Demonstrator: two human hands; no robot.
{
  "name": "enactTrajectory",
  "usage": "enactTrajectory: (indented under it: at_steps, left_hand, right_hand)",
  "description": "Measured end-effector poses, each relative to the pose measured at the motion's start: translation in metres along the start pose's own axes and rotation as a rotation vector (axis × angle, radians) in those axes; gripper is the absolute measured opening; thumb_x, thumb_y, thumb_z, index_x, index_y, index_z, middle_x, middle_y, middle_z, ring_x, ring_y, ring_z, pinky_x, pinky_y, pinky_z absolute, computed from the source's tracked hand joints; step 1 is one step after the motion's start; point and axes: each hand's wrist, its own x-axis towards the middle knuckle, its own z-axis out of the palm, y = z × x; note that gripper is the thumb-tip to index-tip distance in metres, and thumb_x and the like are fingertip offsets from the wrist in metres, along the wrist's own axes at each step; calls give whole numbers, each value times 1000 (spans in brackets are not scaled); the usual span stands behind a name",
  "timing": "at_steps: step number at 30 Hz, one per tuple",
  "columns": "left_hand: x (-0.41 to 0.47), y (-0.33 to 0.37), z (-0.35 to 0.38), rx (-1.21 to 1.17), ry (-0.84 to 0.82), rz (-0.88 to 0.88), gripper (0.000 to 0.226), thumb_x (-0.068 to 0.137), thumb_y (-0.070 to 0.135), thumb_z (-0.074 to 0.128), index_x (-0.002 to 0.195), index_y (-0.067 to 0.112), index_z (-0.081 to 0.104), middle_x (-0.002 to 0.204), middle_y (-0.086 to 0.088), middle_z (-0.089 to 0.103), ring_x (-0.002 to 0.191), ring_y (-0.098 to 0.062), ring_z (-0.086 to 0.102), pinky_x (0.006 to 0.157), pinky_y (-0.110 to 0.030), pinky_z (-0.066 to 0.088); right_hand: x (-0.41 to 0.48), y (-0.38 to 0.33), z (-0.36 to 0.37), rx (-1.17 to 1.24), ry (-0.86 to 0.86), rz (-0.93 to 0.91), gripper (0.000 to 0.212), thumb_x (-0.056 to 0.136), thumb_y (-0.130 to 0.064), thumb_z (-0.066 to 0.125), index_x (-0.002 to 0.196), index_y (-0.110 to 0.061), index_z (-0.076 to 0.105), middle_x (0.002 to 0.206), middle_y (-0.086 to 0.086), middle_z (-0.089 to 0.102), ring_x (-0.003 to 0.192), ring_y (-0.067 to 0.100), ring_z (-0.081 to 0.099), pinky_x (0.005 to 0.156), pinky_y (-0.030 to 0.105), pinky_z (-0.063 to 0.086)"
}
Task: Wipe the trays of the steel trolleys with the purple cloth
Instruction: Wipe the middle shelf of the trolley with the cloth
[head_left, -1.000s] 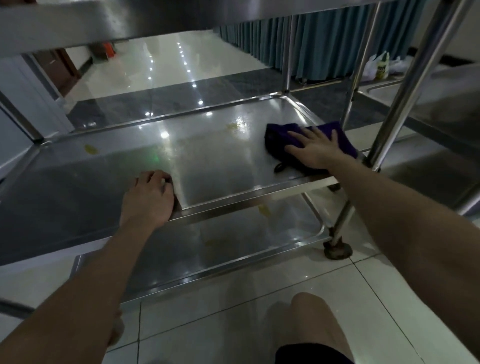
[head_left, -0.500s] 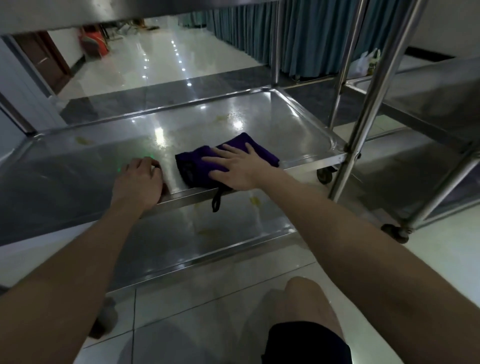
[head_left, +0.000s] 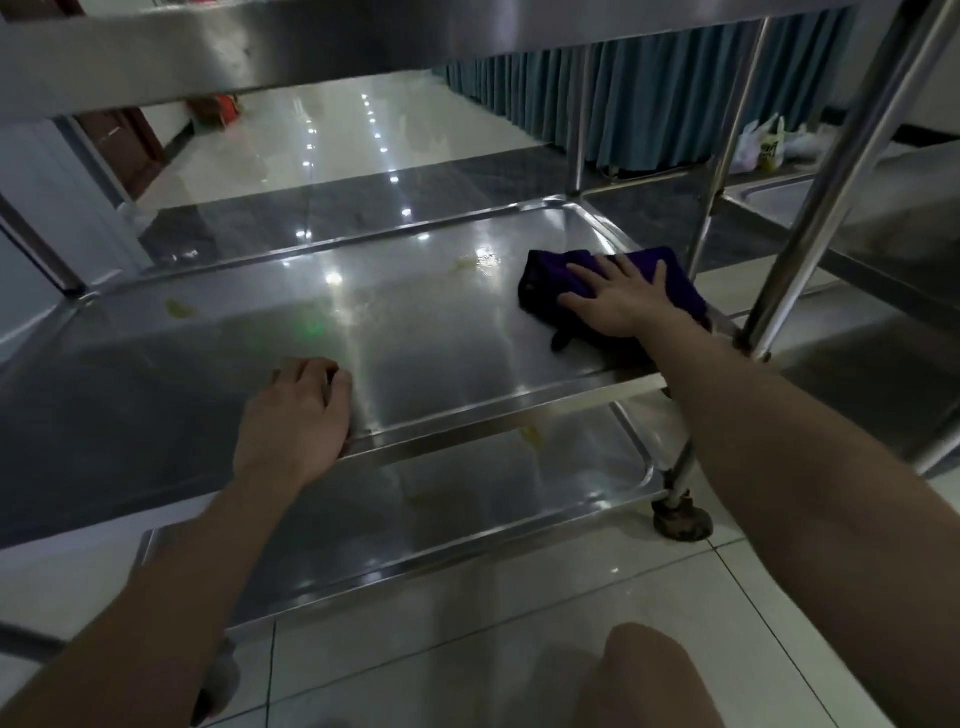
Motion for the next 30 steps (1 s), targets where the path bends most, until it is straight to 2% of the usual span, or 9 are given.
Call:
enactTrajectory:
  at_steps: [3, 8, 11, 14, 16, 19, 22, 26, 30]
  left_hand:
    - [1, 3, 3, 13, 67, 4, 49, 111, 38, 29, 128, 12, 67, 132, -19, 66, 118, -44, 60, 100, -51, 51]
    - [-1, 6, 1, -38, 117, 31, 29, 110, 17, 46, 119, 4, 71, 122, -25, 70, 110, -47, 63, 96, -55, 54]
    - [1, 7, -2, -76, 84, -62, 38, 113, 31, 39, 135, 14, 65, 135, -19, 66, 123, -42, 59, 105, -50, 50]
    - [-2, 13, -3, -126, 55, -85, 45, 113, 35, 35, 147, 15, 57, 144, -18, 62, 132, -41, 56, 111, -50, 45]
    - [-7, 16, -8, -167, 43, -103, 48, 114, 37, 31, 151, 16, 52, 148, -17, 60, 135, -41, 55, 112, -51, 44]
    - [-15, 21, -16, -260, 18, -122, 49, 115, 39, 28, 155, 19, 47, 153, -16, 58, 140, -38, 53, 116, -52, 43]
    - [-13, 9, -29, -349, 33, -83, 48, 115, 36, 31, 153, 15, 52, 152, -17, 58, 141, -36, 51, 120, -51, 40]
    - [-12, -53, -36, -18, 109, -87, 69, 105, 46, 19, 146, 11, 62, 146, -18, 63, 141, -38, 52, 120, -48, 36]
    - [-12, -80, -18, 13, 98, -161, 55, 112, 41, 30, 150, 14, 58, 154, -16, 58, 151, -34, 44, 127, -48, 27]
  right_hand:
    - [27, -42, 2, 0, -10, -17, 85, 96, -87, 21, 171, -48, 10, 183, -3, -2, 167, 30, -10, 122, 76, -17]
    - [11, -105, 19, -26, -59, -190, 85, 95, -87, 19, 171, -49, 6, 182, -4, -6, 167, 28, -12, 122, 75, -17]
    - [-32, -116, 32, -36, -64, -324, 81, 94, -88, 17, 168, -57, 2, 182, -11, -7, 167, 22, -13, 123, 72, -18]
    - [-79, -119, 47, -44, -52, -400, 84, 88, -91, 10, 165, -60, 0, 181, -15, -7, 167, 18, -12, 123, 71, -18]
    - [-93, -134, 49, -65, -51, -390, 83, 89, -89, 8, 166, -60, 0, 181, -12, -8, 167, 22, -12, 122, 73, -18]
    - [-100, -176, 46, -83, -91, -407, 77, 100, -84, 16, 169, -54, -1, 182, -4, -12, 167, 30, -16, 121, 77, -19]
    - [-93, -204, 45, -57, -123, -427, 79, 100, -85, 22, 169, -53, 0, 181, -2, -15, 166, 33, -19, 120, 79, -19]
    - [-76, -204, 51, -46, -118, -405, 91, 86, -96, 16, 167, -58, 0, 182, -5, -13, 166, 33, -18, 118, 80, -19]
    - [-40, -223, 50, -70, -105, -370, 95, 83, -98, 13, 168, -57, 0, 182, -2, -13, 165, 36, -18, 117, 83, -18]
